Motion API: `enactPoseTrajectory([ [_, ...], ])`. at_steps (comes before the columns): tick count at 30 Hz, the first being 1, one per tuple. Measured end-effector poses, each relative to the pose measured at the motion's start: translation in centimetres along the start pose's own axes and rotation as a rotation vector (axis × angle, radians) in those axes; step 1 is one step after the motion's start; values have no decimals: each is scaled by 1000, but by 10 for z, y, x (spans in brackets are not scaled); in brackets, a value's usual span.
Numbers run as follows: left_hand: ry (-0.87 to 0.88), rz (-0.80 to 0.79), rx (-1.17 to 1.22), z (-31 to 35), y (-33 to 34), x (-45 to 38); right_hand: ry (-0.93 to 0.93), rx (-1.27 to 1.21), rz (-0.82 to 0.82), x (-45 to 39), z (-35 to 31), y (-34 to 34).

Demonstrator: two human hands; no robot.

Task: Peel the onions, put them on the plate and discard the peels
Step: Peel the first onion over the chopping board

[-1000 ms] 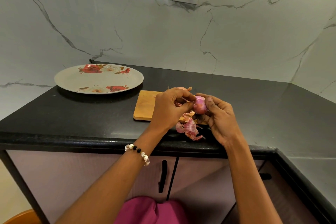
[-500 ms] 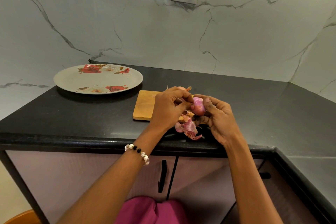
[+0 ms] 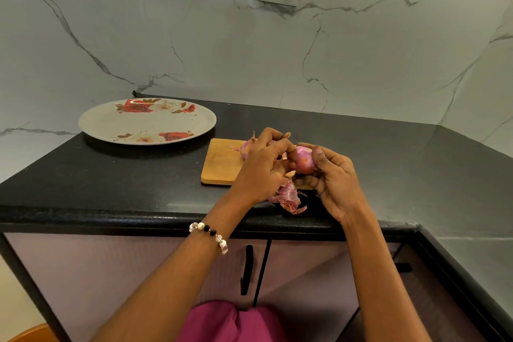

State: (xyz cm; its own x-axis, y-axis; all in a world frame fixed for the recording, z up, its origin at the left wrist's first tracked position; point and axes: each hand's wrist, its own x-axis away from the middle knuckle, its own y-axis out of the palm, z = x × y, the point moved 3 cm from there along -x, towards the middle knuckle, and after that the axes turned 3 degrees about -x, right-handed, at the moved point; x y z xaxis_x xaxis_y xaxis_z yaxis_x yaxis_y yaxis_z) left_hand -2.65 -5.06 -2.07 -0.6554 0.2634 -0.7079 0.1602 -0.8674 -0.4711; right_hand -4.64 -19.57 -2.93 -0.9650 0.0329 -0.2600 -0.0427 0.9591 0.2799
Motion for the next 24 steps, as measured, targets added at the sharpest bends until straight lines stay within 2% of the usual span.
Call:
enactPoseTrajectory([
  [5,-13,-12,9,2,0,0,27,-121,74,1,-3,-2],
  [11,-42,64,0,-3,0,-1,7,-224,209,-2,-3,-6],
  [16,-21,154,25,-2,-5,-1,9,-164,105,-1,-2,-2],
  [24,55,151,125,0,-8,1,21,-67,2,0,-1,1],
])
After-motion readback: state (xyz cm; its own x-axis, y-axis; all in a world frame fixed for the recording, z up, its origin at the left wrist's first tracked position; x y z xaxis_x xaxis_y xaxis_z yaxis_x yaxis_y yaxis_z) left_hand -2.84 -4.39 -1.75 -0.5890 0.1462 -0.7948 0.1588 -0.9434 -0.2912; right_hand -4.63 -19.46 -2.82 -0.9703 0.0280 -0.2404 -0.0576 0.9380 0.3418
